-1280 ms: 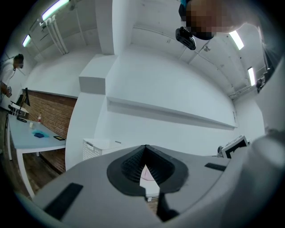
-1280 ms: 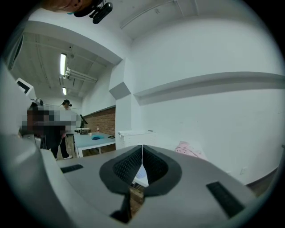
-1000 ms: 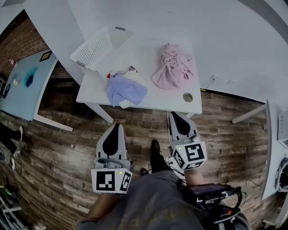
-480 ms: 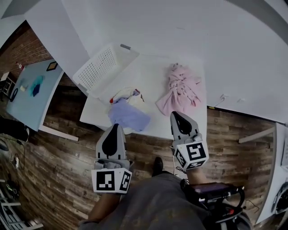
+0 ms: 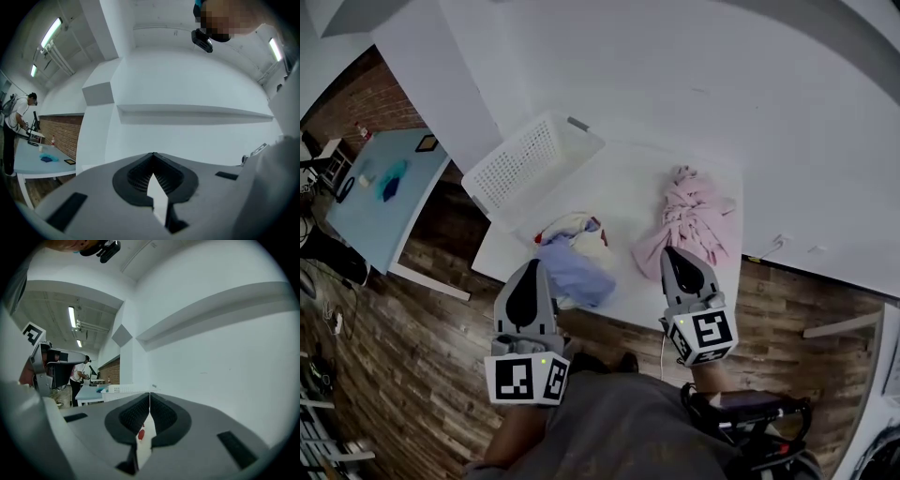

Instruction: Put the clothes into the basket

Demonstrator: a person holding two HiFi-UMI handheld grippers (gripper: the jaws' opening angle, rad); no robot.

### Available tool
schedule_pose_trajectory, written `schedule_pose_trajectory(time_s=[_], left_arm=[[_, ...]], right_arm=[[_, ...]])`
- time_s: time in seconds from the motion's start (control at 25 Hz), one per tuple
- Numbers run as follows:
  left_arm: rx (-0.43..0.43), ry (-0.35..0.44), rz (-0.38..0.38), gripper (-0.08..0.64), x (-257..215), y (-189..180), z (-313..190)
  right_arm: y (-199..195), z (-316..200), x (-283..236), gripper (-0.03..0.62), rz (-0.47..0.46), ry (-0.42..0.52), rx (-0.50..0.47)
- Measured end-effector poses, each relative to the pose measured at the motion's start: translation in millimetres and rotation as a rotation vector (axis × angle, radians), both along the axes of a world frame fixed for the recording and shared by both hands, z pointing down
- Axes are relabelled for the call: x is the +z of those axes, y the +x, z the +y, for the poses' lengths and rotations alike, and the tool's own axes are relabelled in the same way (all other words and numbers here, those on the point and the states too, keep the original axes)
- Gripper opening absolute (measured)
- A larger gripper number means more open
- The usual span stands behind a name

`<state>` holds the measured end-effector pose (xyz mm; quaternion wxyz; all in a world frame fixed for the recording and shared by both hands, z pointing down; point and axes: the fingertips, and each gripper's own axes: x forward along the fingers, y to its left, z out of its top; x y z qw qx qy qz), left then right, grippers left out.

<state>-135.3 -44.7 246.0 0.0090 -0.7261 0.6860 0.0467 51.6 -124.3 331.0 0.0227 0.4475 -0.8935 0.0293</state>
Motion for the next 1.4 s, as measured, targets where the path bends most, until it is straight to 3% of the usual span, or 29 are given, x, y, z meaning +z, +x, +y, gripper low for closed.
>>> schedule_pose_trajectory(time_s=[0.32, 0.8, 1.04, 1.4], left_arm=[[-0.002, -0.062, 0.0, 0.008, 24, -8, -24], [-0.025, -0.216, 0.098, 0.008, 110, -39, -46], [0.012, -0.245, 0.128, 0.012, 150, -46, -60], [0.089, -0.315, 0.169, 0.256, 202, -51, -72]], right_arm=[[-14, -21, 13, 0.009, 0.008, -0.039, -0.02], [-41, -23, 52, 0.009, 0.065, -0.15, -0.072], [-51, -26, 80, 0.009, 0.105, -0.207, -0.082], [-66, -26, 128, 0.009, 0.166, -0.317, -0.1]])
